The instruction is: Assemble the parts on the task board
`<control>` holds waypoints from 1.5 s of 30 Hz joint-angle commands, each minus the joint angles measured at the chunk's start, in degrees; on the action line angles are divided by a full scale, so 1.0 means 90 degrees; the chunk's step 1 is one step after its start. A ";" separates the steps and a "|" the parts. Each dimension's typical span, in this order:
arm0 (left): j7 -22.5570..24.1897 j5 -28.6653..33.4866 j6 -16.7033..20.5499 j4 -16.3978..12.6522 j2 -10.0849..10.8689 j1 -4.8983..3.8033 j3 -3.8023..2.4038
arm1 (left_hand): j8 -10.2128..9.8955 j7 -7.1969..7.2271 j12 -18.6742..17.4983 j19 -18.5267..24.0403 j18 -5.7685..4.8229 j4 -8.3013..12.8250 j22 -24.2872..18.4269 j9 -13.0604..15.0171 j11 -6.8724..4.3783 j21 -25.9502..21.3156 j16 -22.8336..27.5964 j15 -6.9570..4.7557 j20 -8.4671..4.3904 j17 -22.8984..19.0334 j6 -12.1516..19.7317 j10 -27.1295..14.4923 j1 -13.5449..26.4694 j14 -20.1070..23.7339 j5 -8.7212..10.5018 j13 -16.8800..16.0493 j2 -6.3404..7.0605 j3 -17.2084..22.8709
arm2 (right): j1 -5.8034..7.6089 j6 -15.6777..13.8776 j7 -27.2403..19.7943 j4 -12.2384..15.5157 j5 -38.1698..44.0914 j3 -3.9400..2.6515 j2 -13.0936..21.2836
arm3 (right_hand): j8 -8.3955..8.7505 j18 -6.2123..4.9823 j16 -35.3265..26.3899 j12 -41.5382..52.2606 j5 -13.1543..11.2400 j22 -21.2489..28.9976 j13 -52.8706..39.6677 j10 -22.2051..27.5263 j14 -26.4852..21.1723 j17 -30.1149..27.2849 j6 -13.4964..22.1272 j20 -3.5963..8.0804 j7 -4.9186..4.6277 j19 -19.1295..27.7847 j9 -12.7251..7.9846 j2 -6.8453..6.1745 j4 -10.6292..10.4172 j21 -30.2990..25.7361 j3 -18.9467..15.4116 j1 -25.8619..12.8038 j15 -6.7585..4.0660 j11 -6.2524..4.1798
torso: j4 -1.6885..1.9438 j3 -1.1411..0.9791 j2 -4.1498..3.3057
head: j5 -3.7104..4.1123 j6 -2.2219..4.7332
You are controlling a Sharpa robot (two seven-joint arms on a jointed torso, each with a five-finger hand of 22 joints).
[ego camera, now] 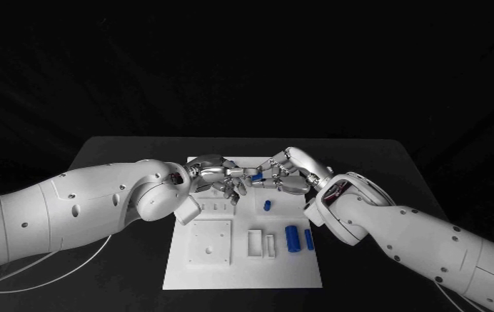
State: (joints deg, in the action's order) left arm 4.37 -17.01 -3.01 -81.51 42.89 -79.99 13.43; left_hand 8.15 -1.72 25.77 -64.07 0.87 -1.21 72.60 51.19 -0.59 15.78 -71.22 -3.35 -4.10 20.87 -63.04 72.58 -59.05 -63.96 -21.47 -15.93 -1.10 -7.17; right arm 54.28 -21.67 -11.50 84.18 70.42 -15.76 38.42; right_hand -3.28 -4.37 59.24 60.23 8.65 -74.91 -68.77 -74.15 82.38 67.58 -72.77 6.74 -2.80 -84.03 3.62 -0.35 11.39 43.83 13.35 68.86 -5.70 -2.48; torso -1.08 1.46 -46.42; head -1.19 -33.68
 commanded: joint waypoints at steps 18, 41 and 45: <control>0.0053 0.0031 -0.0061 -0.0030 -0.0042 -0.0002 -0.0008 | -0.0129 -0.0026 -0.0107 -0.0012 -0.0091 0.0008 0.0000 -0.0152 0.0029 -0.0056 -0.0018 0.0027 -0.0009 -0.0003 -0.0012 0.0037 -0.0160 0.0026 -0.0128 0.0064 -0.0087 0.0062 | -0.0005 0.0256 -0.0023 0.0092 -0.0066 -0.0003 -0.0026 | -0.0040 0.0010 -0.0018 -0.0034 0.0065 -0.0580 -0.0014 -0.0079 0.0017 0.0009 -0.0107 0.0002 0.0140 -0.0276 0.0013 0.0159 0.0005 0.0012 -0.0062 0.0063 0.0006 -0.0025 | 0.0000 0.0004 0.0002 | -0.0007 -0.0013; 0.0303 0.0319 -0.0097 -0.0071 -0.0024 -0.0002 -0.0012 | 0.0142 0.0093 -0.0166 -0.0018 -0.0097 0.0649 0.0150 0.0168 -0.0053 0.0030 -0.0152 -0.0037 -0.0064 0.0054 0.0082 0.0218 -0.0718 0.0007 -0.1096 0.0123 -0.0589 0.0770 | -0.0005 0.0360 0.0028 -0.0001 -0.0048 -0.0002 -0.0041 | -0.0040 0.0002 -0.0031 -0.0042 0.0075 -0.0574 -0.0024 -0.0074 0.0011 0.0004 -0.0098 -0.0002 0.0137 -0.0269 0.0013 0.0173 0.0014 -0.0011 -0.0093 0.0061 0.0008 -0.0021 | 0.0000 0.0000 0.0001 | 0.0006 -0.0029; 0.0359 0.0431 -0.0087 -0.0074 -0.0014 -0.0002 -0.0013 | 0.0314 0.0097 -0.0105 -0.0015 -0.0097 0.0831 0.0219 0.0424 -0.0063 0.0069 -0.0203 -0.0051 -0.0080 0.0070 0.0161 0.0208 -0.0666 0.0004 -0.1161 0.0068 -0.0629 0.1041 | -0.0005 0.0372 0.0035 -0.0029 -0.0031 -0.0002 -0.0038 | -0.0040 0.0002 -0.0031 -0.0042 0.0075 -0.0574 -0.0024 -0.0074 0.0011 0.0004 -0.0098 -0.0002 0.0137 -0.0269 0.0013 0.0173 0.0014 -0.0011 -0.0093 0.0061 0.0008 -0.0021 | 0.0001 -0.0001 -0.0002 | 0.0005 -0.0036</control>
State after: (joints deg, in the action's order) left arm 5.16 -15.00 -2.99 -81.87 42.77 -79.86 13.49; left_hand 10.65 -0.82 24.50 -64.29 0.87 4.88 74.50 54.61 -1.03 16.06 -72.78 -3.35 -4.33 21.42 -61.90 74.25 -65.35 -63.96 -31.69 -15.26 -6.70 0.50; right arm 54.40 -19.81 -11.55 84.26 69.97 -15.89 37.98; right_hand -3.37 -4.37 59.24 60.05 9.03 -74.90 -68.92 -74.56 82.37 67.56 -72.35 6.74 -2.39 -84.03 3.62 0.22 11.78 43.83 12.65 69.19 -5.68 -2.88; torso -1.06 1.46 -46.42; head -1.13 -33.97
